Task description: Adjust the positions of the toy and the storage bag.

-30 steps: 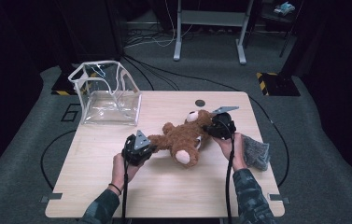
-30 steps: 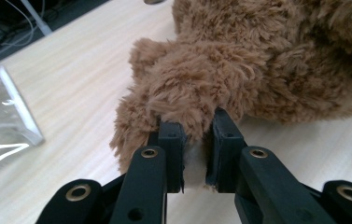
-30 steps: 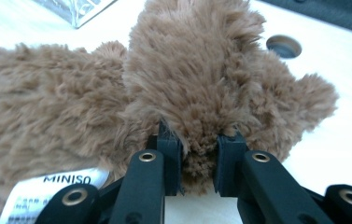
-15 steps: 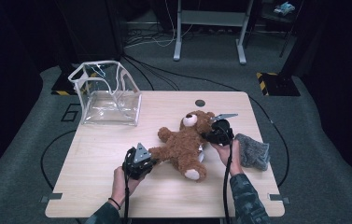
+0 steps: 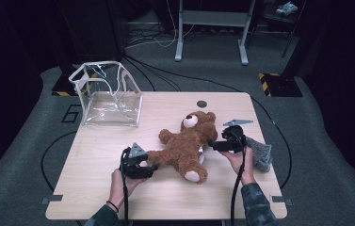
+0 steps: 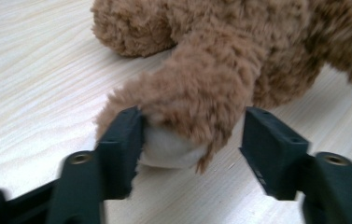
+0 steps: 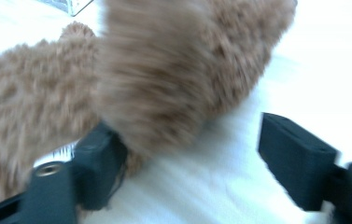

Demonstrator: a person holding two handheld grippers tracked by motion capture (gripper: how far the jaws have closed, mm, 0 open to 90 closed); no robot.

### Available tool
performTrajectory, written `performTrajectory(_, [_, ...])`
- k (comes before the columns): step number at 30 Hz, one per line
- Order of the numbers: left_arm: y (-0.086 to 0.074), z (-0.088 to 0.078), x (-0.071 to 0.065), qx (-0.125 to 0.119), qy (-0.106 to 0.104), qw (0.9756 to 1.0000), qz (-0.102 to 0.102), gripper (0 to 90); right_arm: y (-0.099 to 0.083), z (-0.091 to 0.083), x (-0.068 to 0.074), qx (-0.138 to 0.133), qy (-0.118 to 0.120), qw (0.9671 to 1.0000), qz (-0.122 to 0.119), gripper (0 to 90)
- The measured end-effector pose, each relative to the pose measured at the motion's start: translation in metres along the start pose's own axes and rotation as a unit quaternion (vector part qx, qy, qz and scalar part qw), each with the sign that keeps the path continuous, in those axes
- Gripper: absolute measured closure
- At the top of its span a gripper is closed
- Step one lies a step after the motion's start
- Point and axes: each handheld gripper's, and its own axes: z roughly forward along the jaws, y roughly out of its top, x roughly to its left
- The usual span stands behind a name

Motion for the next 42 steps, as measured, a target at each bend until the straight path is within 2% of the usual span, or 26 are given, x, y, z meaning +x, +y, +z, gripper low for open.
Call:
performTrajectory(1, [0.001, -0.002, 0.001, 0.002, 0.001, 1.0000, -0.004, 32.0, -0.006, -0.003, -0.001, -0.001, -0.010, 1.0000, 0.000, 17.5])
performTrajectory(3, [0.004, -0.005, 0.003, 0.002, 0.000, 1.0000, -0.002, 26.8, -0.017, -0.007, -0.003, -0.001, -0.013, 0.9999, 0.005, 14.6])
performTrajectory(5, [0.008, -0.007, 0.004, 0.000, -0.003, 1.0000, -0.009, 20.4, -0.030, -0.010, -0.003, -0.004, -0.014, 0.9998, 0.015, 13.4])
performTrajectory(7, [0.013, -0.009, 0.006, -0.005, -0.001, 0.9998, -0.017, 16.5, -0.041, -0.011, -0.002, -0.002, -0.020, 0.9998, 0.010, 9.9])
performTrajectory(13, [0.034, -0.008, 0.013, -0.006, -0.004, 0.9994, -0.033, 10.0, -0.081, -0.005, 0.002, 0.011, -0.043, 0.9990, 0.008, 1.4])
performTrajectory(16, [0.045, -0.005, 0.016, 0.005, -0.008, 0.9993, -0.035, 4.9, -0.096, -0.001, 0.004, 0.012, -0.063, 0.9979, -0.007, 0.4])
performTrajectory(17, [0.050, -0.002, 0.018, 0.010, -0.007, 0.9991, -0.041, 2.2, -0.100, 0.000, 0.005, 0.011, -0.071, 0.9972, -0.023, 0.4])
performTrajectory(18, [0.054, 0.001, 0.019, 0.010, -0.004, 0.9990, -0.044, 0.6, -0.104, 0.002, 0.007, 0.006, -0.076, 0.9969, -0.017, 0.0])
performTrajectory(19, [0.057, 0.003, 0.020, 0.013, -0.010, 0.9987, -0.049, 0.0, -0.107, 0.003, 0.006, 0.010, -0.073, 0.9972, -0.012, 0.0])
performTrajectory(20, [0.060, 0.005, 0.023, 0.014, -0.014, 0.9983, -0.055, 0.0, -0.109, 0.004, 0.006, 0.014, -0.074, 0.9970, -0.020, 0.0])
performTrajectory(21, [0.063, 0.008, 0.024, 0.013, -0.018, 0.9974, -0.068, 0.0, -0.110, 0.005, 0.006, 0.016, -0.077, 0.9967, -0.019, 0.0])
performTrajectory(23, [0.068, 0.012, 0.029, 0.013, -0.024, 0.9963, -0.082, 0.0, -0.113, 0.007, 0.006, 0.018, -0.074, 0.9969, -0.016, 0.0])
performTrajectory(25, [0.073, 0.018, 0.032, 0.010, -0.029, 0.9956, -0.089, 0.0, -0.114, 0.007, 0.007, 0.014, -0.073, 0.9970, -0.023, 0.0])
performTrajectory(27, [0.079, 0.023, 0.033, 0.019, -0.027, 0.9960, -0.083, 0.0, -0.114, 0.009, 0.008, 0.026, -0.067, 0.9972, -0.023, 0.0])
performTrajectory(28, [0.082, 0.026, 0.033, 0.020, -0.030, 0.9956, -0.086, 0.0, -0.114, 0.011, 0.009, 0.034, -0.069, 0.9967, -0.027, 0.0])
performTrajectory(30, [0.088, 0.031, 0.033, 0.028, -0.040, 0.9959, -0.076, 0.0, -0.115, 0.010, 0.010, 0.036, -0.062, 0.9968, -0.036, 0.0])
performTrajectory(31, [0.091, 0.034, 0.032, 0.032, -0.038, 0.9959, -0.076, 0.0, -0.116, 0.010, 0.009, 0.034, -0.061, 0.9966, -0.045, 0.0])
performTrajectory(32, [0.094, 0.037, 0.032, 0.034, -0.043, 0.9958, -0.073, 0.0, -0.116, 0.010, 0.010, 0.030, -0.061, 0.9970, -0.036, 0.0])
performTrajectory(33, [0.096, 0.039, 0.032, 0.037, -0.048, 0.9956, -0.072, 0.0, -0.117, 0.010, 0.009, 0.027, -0.061, 0.9967, -0.046, 0.0])
performTrajectory(35, [0.101, 0.045, 0.031, 0.038, -0.048, 0.9955, -0.073, 0.0, -0.119, 0.010, 0.009, 0.019, -0.061, 0.9970, -0.044, 0.0])
performTrajectory(36, [0.103, 0.048, 0.029, 0.036, -0.047, 0.9956, -0.073, 0.0, -0.120, 0.009, 0.009, 0.020, -0.061, 0.9970, -0.044, 0.0])
performTrajectory(39, [0.114, 0.057, 0.024, 0.051, -0.034, 0.9965, -0.057, 0.0, -0.119, 0.010, 0.010, 0.017, -0.065, 0.9971, -0.035, 0.0])
performTrajectory(41, [0.121, 0.063, 0.020, 0.056, -0.026, 0.9967, -0.052, 0.0, -0.121, 0.009, 0.008, 0.018, -0.065, 0.9969, -0.041, 0.0])
performTrajectory(42, [0.124, 0.066, 0.018, 0.058, -0.029, 0.9962, -0.059, 0.0, -0.121, 0.008, 0.008, 0.017, -0.064, 0.9971, -0.036, 0.0])
